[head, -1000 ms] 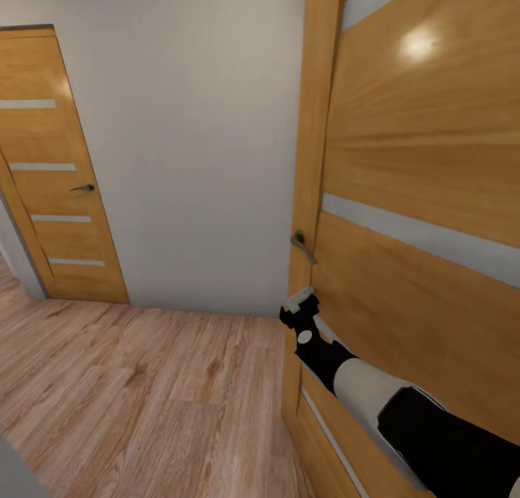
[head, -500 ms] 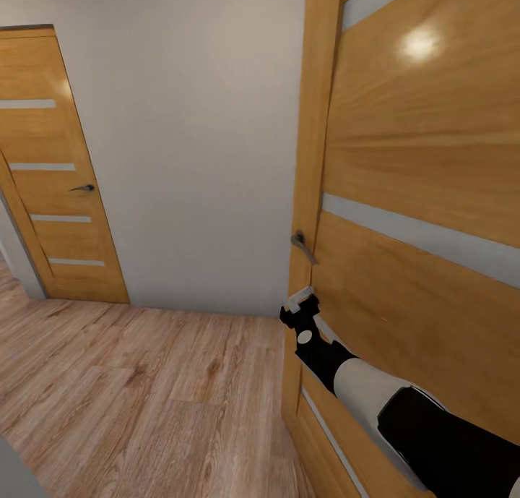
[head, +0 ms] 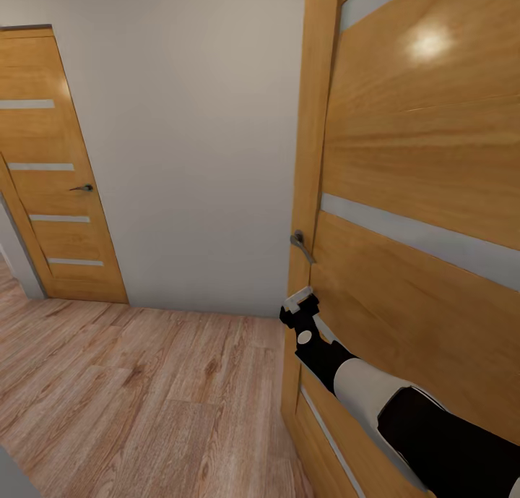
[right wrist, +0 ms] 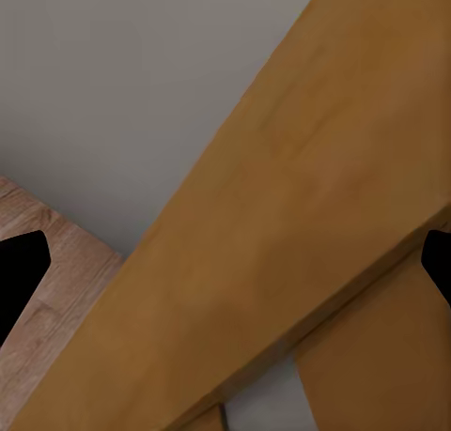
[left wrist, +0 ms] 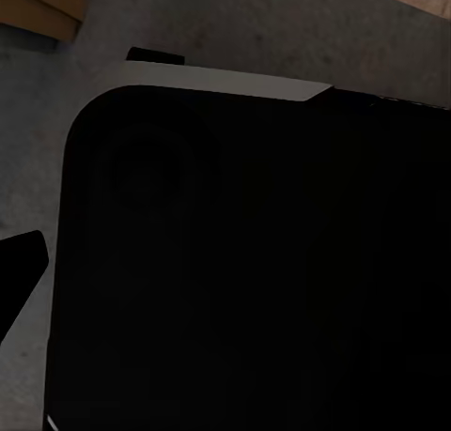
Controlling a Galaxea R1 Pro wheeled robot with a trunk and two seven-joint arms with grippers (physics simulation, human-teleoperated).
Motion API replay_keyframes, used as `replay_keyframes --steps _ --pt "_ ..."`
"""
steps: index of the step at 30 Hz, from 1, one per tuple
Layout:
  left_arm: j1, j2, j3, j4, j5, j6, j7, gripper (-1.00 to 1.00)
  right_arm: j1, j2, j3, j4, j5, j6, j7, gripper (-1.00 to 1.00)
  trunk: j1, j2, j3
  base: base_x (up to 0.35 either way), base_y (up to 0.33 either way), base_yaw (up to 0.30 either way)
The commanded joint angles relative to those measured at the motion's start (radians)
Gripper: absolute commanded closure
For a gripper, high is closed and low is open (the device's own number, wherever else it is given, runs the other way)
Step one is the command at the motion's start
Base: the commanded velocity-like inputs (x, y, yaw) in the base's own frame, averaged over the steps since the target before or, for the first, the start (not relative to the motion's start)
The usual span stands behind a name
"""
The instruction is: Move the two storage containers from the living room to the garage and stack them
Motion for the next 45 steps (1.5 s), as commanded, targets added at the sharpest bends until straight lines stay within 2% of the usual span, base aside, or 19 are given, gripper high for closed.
replay_keyframes --steps 1,13,17,24,27,34,45 --pt "0.0 0.0 0.004 0.0 0.008 -0.001 -0.005 -1.0 -0.001 0.0 -0.019 0.003 -0.002 -0.003 -0.007 -1.0 0.0 0.0 -0.001 0.0 -0.019 0.0" --pt "0.0 0.001 0.004 0.0 0.009 -0.002 -0.005 -1.0 -0.001 0.0 -0.022 0.003 -0.002 -0.001 -0.008 -1.0 0.0 0.0 -0.001 0.0 -0.052 0.0" --pt "0.0 0.001 0.004 0.0 0.009 -0.002 -0.005 -1.0 -0.015 -0.023 -0.026 0.002 -0.003 0.003 -0.008 -1.0 0.0 0.0 -0.001 0.0 0.0 0.0" --pt "0.0 0.001 0.004 0.0 0.009 -0.002 -0.005 -1.0 -0.03 -0.043 -0.028 0.002 -0.003 0.007 -0.027 -1.0 0.0 0.0 -0.001 0.0 0.0 0.0" --pt "0.0 0.001 0.004 0.0 0.009 -0.002 -0.005 -1.0 -0.041 -0.063 -0.029 0.003 -0.004 0.008 -0.031 -1.0 0.0 0.0 -0.001 0.0 0.0 0.0" --pt "0.0 0.001 0.004 0.0 0.009 -0.002 -0.005 -1.0 -0.064 -0.091 -0.029 0.011 -0.007 0.008 -0.033 -1.0 0.0 0.0 -0.001 0.0 0.0 0.0" --pt "0.0 0.001 0.004 0.0 0.008 -0.002 -0.005 -1.0 -0.079 -0.165 -0.031 0.014 -0.011 0.007 -0.033 -1.0 0.0 0.0 -0.001 0.0 0.0 0.0"
